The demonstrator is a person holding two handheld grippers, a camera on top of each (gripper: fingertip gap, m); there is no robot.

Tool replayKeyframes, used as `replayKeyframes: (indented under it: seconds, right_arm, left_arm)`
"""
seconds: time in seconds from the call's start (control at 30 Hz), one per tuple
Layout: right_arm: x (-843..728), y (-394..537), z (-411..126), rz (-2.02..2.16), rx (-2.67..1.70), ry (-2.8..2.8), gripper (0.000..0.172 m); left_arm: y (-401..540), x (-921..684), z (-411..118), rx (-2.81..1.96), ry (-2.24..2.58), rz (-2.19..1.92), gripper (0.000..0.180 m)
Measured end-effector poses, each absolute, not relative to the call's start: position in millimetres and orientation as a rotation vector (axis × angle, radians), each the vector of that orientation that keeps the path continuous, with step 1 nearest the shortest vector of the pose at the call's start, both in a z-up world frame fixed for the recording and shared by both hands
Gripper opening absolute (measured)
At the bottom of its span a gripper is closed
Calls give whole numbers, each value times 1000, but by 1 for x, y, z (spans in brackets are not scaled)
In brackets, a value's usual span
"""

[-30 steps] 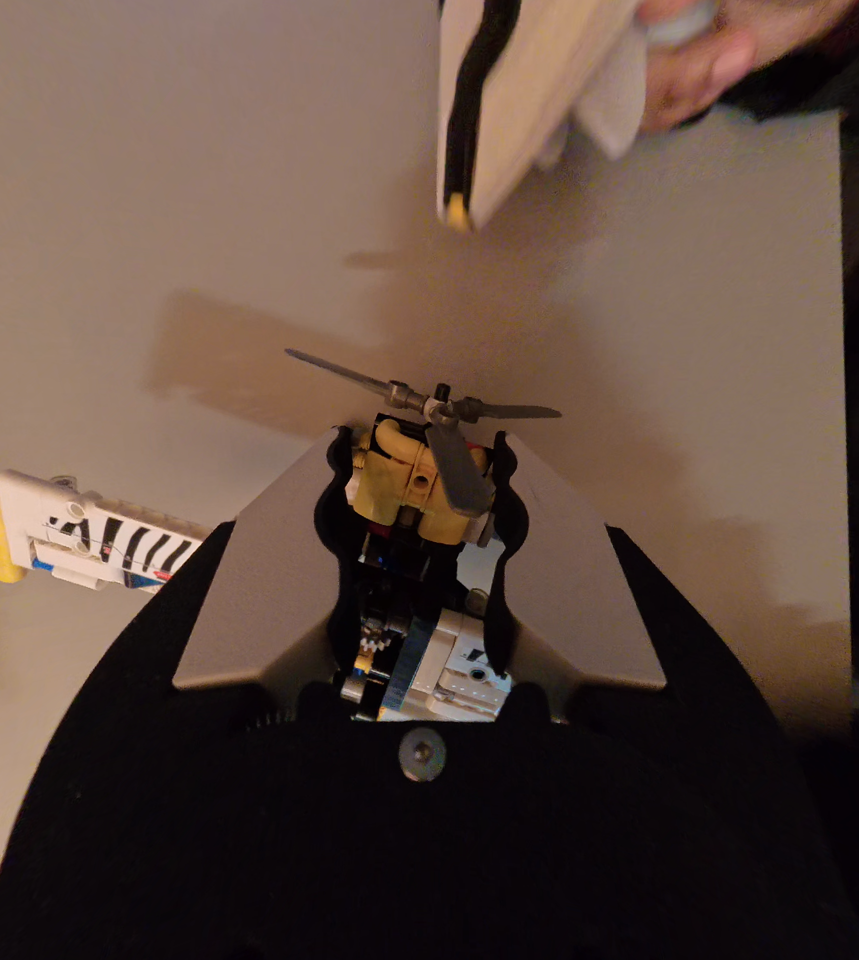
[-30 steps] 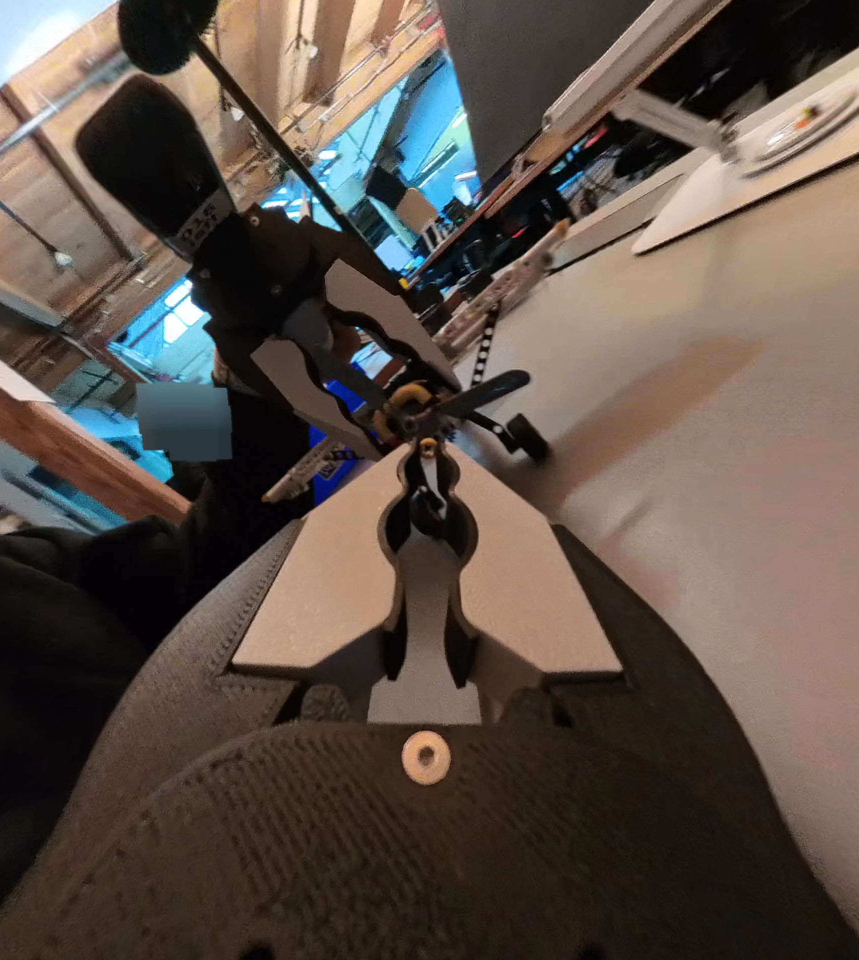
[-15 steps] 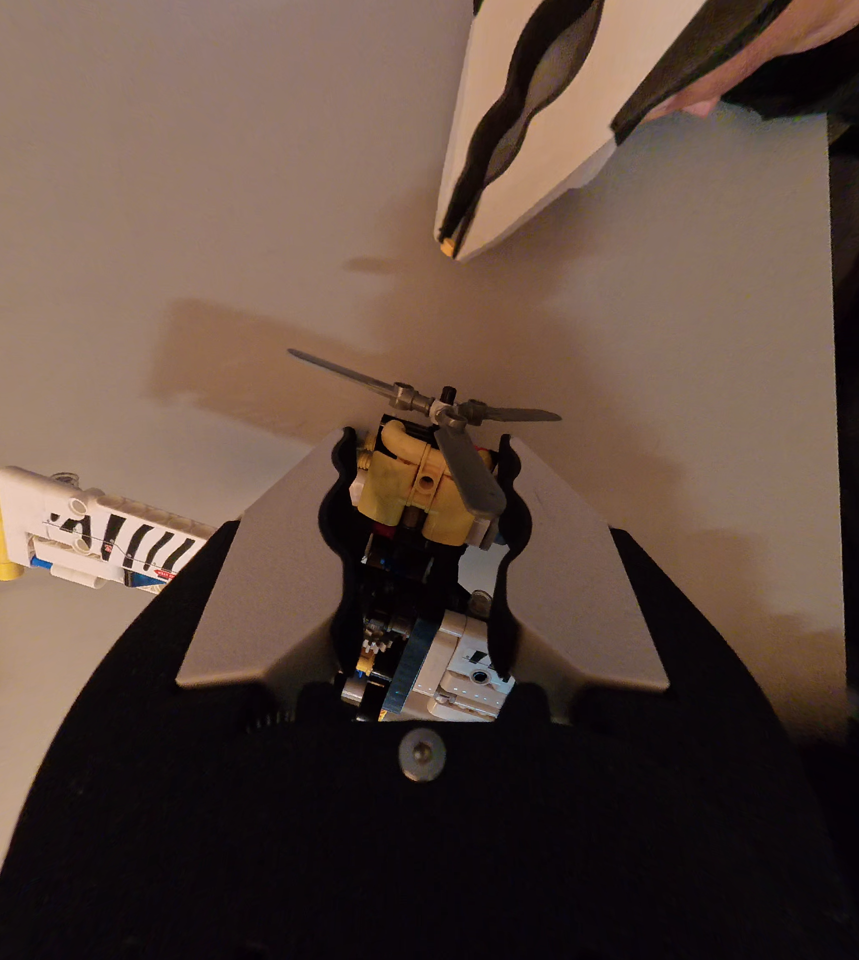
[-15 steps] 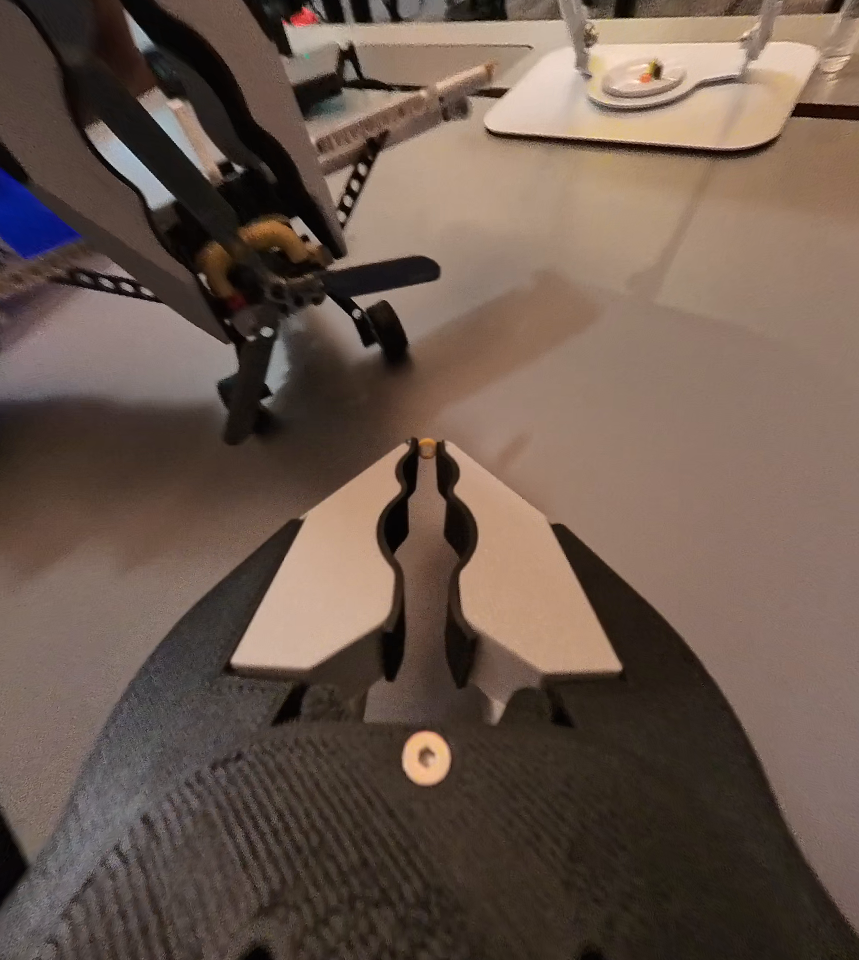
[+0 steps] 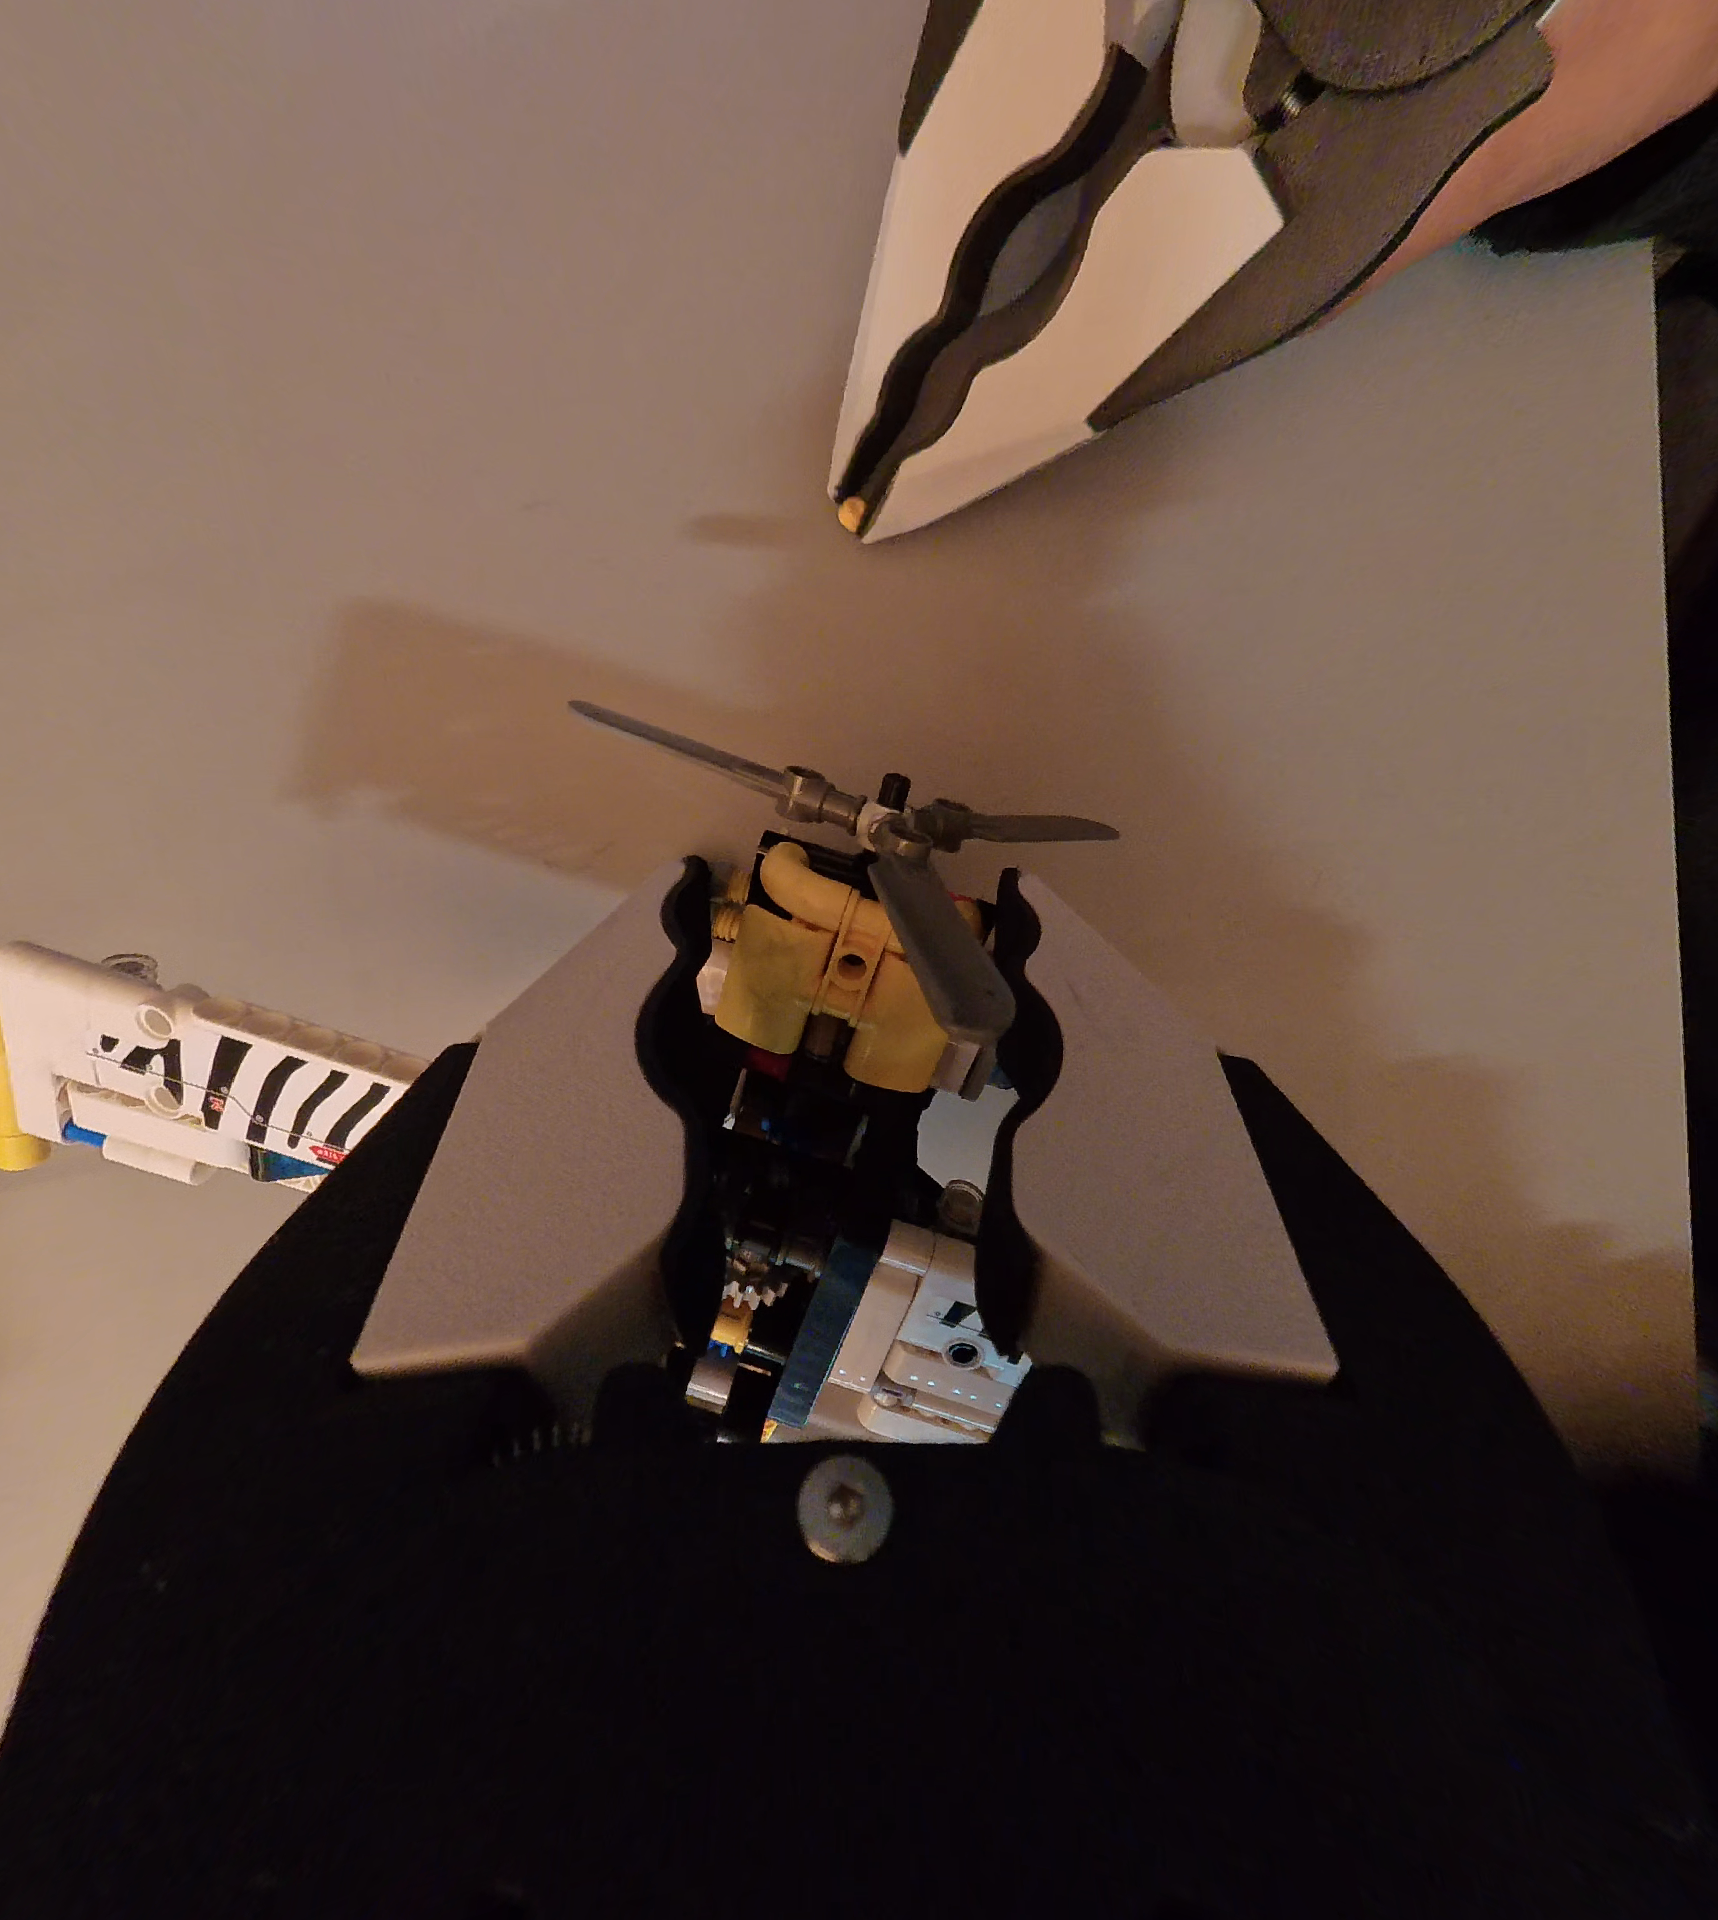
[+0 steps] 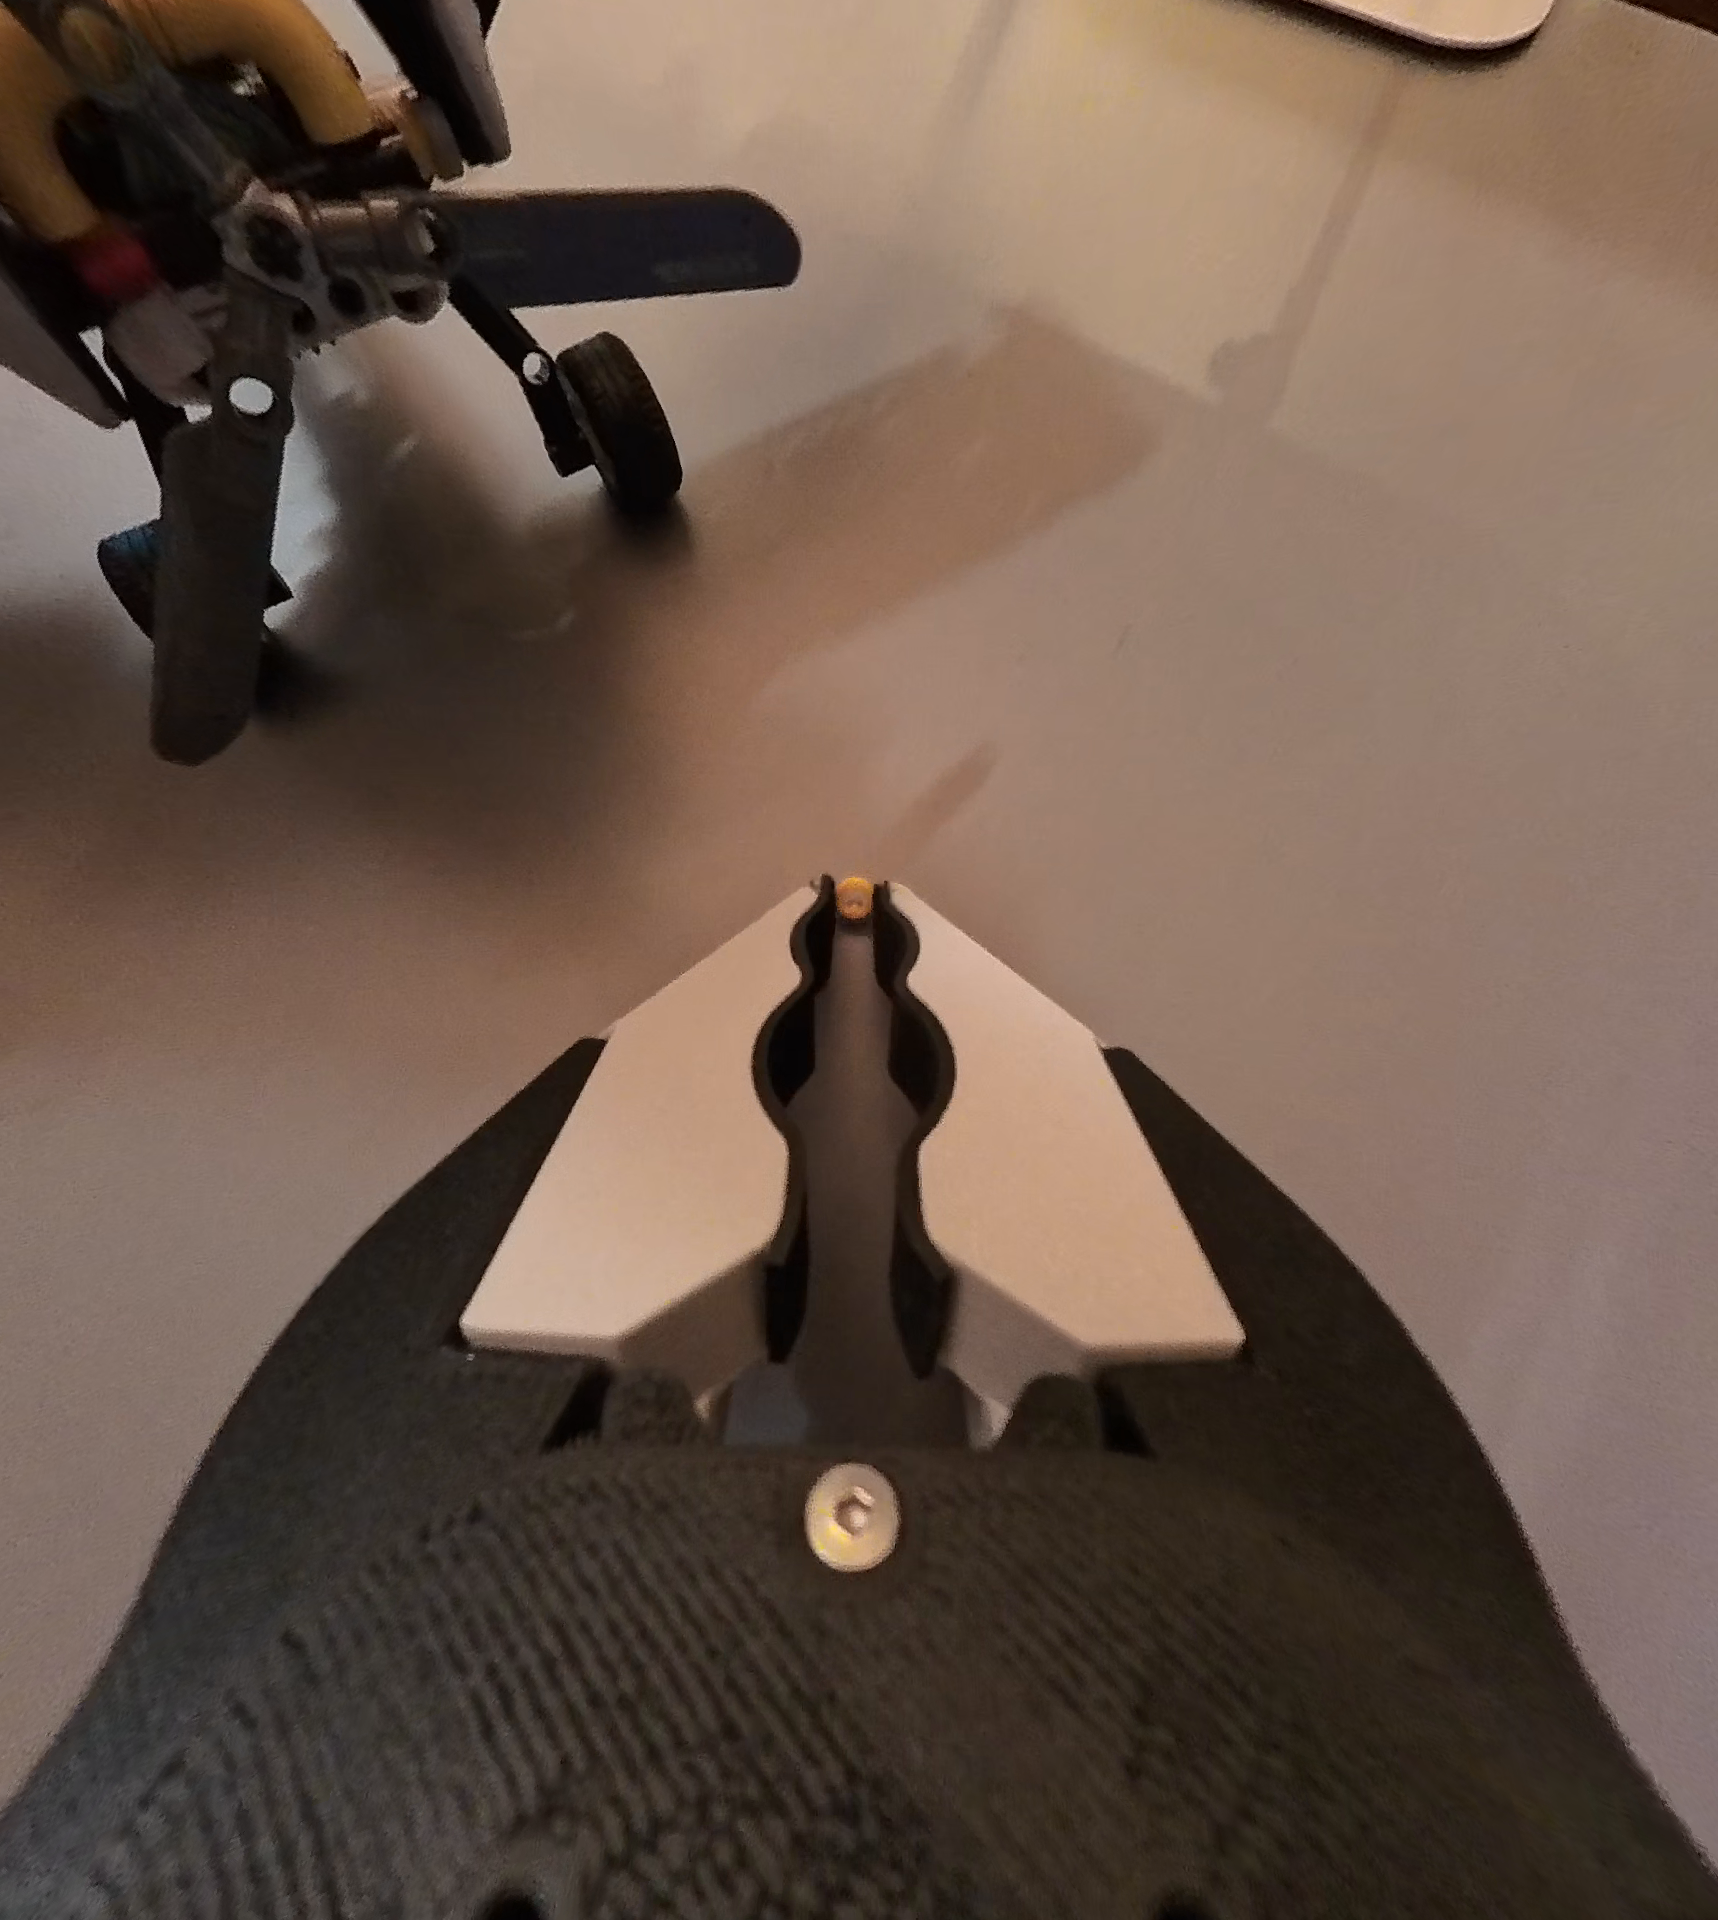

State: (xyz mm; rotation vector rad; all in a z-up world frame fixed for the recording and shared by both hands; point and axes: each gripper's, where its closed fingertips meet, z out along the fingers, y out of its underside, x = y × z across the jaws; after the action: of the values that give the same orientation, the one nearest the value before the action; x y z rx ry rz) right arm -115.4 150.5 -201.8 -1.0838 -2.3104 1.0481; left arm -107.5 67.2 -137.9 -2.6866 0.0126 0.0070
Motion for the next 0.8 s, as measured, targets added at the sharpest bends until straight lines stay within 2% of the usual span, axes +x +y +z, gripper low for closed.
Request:
replayKeyframes:
  seconds: [0.17,0.27,0.3,0.4,0.5,0.7,0.8]
  right_arm:
    - [-115,149,-204,1027,-1068,-2324,5]
    - [-119,151,-195,1106,-1084,-2280,46]
    - [-122,153,-185,1189,-1097,-2220,51]
    - [-128,167,-144,1534,-1133,-1988,44]
    - [-126,174,-129,1670,-1125,-1910,30]
    - [-121,152,-142,1468,-978,-2014,23]
    - [-126,159,-152,1403,-1062,-2038,20]
  left_arm:
    - [67,-107,-138,-2688,16,9,53]
    - [68,-107,-138,-2689,26,12,54]
    - [68,-107,-138,-2689,28,13,54]
    - [68,-107,-138,-2691,30,16,54]
    - [68,-107,-139,-2694,34,23,54]
    - [69,-107,-139,-2694,35,27,54]
    - [69,-107,-139,-2694,35,28,54]
